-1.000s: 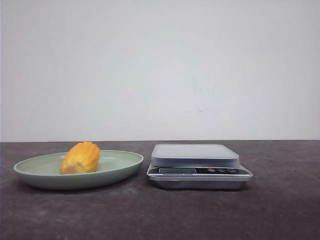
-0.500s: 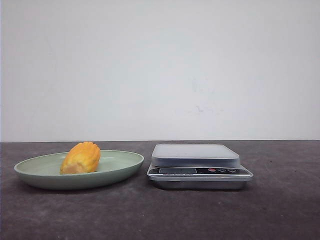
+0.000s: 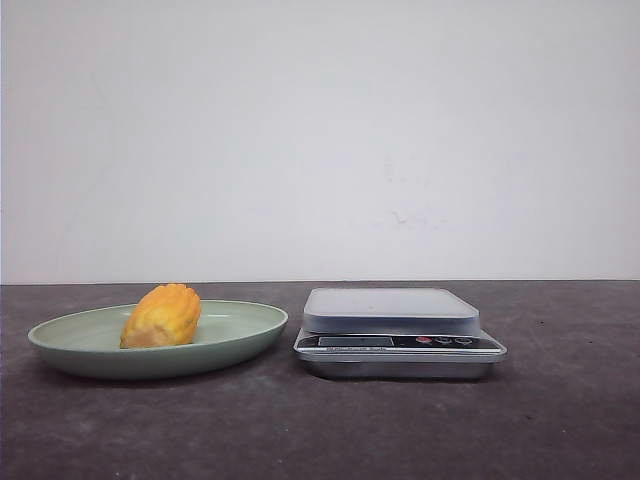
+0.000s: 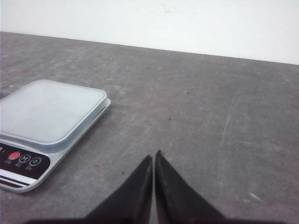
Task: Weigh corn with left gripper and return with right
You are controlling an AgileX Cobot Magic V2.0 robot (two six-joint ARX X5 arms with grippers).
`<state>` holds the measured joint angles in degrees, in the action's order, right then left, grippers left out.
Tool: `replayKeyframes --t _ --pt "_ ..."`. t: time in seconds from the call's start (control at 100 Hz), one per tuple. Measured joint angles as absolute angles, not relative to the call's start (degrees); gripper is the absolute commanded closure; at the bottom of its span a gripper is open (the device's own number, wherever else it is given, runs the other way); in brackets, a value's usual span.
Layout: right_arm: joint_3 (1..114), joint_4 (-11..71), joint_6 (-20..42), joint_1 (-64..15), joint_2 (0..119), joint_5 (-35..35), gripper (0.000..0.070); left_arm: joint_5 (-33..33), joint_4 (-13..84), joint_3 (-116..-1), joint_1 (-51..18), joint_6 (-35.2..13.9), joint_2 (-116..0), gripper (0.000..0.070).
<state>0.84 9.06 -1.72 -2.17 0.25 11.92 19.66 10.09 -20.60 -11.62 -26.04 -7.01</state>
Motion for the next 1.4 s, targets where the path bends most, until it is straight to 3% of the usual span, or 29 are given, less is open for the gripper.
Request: replayKeyframes --t 0.13,0.41,0.59,0.9,1.399 --pt "0.8 9.1 -1.7 -2.2 0.3 11.9 0.0700 11.8 4.4 -11.8 -8.2 -22.6 -4.8 0.0700" --pt "0.8 9.1 -1.7 -2.2 0.3 11.9 0.0700 -5.7 5.1 -1.8 -2.4 -21.2 -0.2 0.0700" --pt "0.8 9.0 -1.7 -2.2 0.3 11.9 0.0700 -4.8 10.2 -1.8 -2.5 -20.0 -0.4 0.0700" --pt "0.8 9.0 -1.7 -2.2 0.3 11.9 0.0700 -3.5 10.3 -1.8 -4.0 -13.0 -0.2 0.0700" --pt "0.8 9.1 -1.7 -2.2 0.3 11.9 0.0700 -3.5 10.3 -1.8 -4.0 -12.6 -0.2 0.0700"
